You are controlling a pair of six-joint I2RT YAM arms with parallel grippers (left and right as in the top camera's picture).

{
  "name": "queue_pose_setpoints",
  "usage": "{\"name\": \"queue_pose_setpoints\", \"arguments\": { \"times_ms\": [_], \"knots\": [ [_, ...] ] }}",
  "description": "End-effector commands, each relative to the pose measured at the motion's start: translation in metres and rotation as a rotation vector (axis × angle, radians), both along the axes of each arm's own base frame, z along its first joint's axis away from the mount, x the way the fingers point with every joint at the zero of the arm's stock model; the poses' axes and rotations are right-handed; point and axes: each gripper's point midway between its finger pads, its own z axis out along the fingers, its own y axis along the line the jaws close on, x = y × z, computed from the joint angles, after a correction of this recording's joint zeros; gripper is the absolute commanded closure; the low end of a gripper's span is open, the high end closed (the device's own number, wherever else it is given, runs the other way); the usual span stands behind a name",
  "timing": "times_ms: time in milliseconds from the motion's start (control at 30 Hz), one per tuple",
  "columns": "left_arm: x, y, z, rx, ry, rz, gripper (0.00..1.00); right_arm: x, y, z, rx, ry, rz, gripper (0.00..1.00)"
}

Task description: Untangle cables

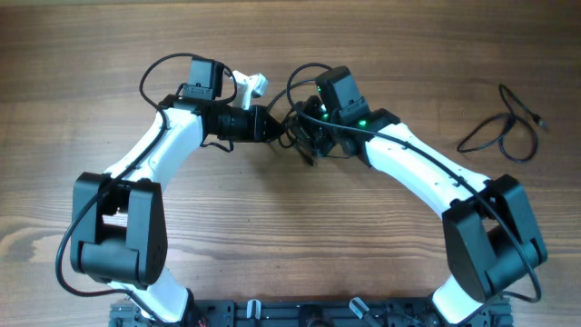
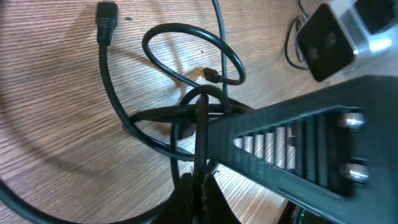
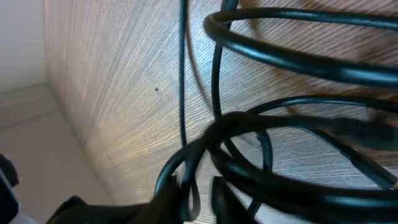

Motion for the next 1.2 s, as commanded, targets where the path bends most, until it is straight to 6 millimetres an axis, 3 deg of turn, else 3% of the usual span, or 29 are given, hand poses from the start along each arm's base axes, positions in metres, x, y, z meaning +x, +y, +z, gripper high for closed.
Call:
{"name": "queue_pose_setpoints", "arguments": {
  "times_ms": [0,167,267,400,700,867,1000,1167],
  "knots": [
    [0.003,0.001,0.005,-0.010,-0.005,0.007,0.96,-0.001,-0.002,-0.020,-0.031,0.038,-0.019,0.96],
    [0.003,0.001,0.004,-0.009,-0.006,0.007,0.96,-0.008,0.000,-0.018,-0.020,0.029,0.070,0.96],
    [0.004,0.002,0.003,0.002,-0.008,0.012,0.96,-0.008,0.001,0.002,-0.005,-0.065,0.192,0.96],
    [0.021,0.030,-0.019,0.176,0.059,0.220,0.96,-0.017,0.002,0.069,0.046,-0.302,0.386,0.96],
    [0.029,0.056,-0.033,0.305,0.097,0.381,0.96,-0.051,-0.049,0.208,0.107,-0.671,0.430,0.96],
    [0.029,0.056,-0.033,0.305,0.097,0.381,0.96,-0.063,-0.086,0.254,0.111,-0.830,0.420,0.96],
    [0.031,0.069,-0.039,0.368,0.109,0.452,0.96,-0.057,-0.117,0.258,0.088,-0.837,0.359,0.96],
    [0.032,0.088,-0.045,0.449,0.132,0.555,0.96,-0.044,-0.160,0.228,-0.002,-0.720,0.243,0.96]
  ]
}}
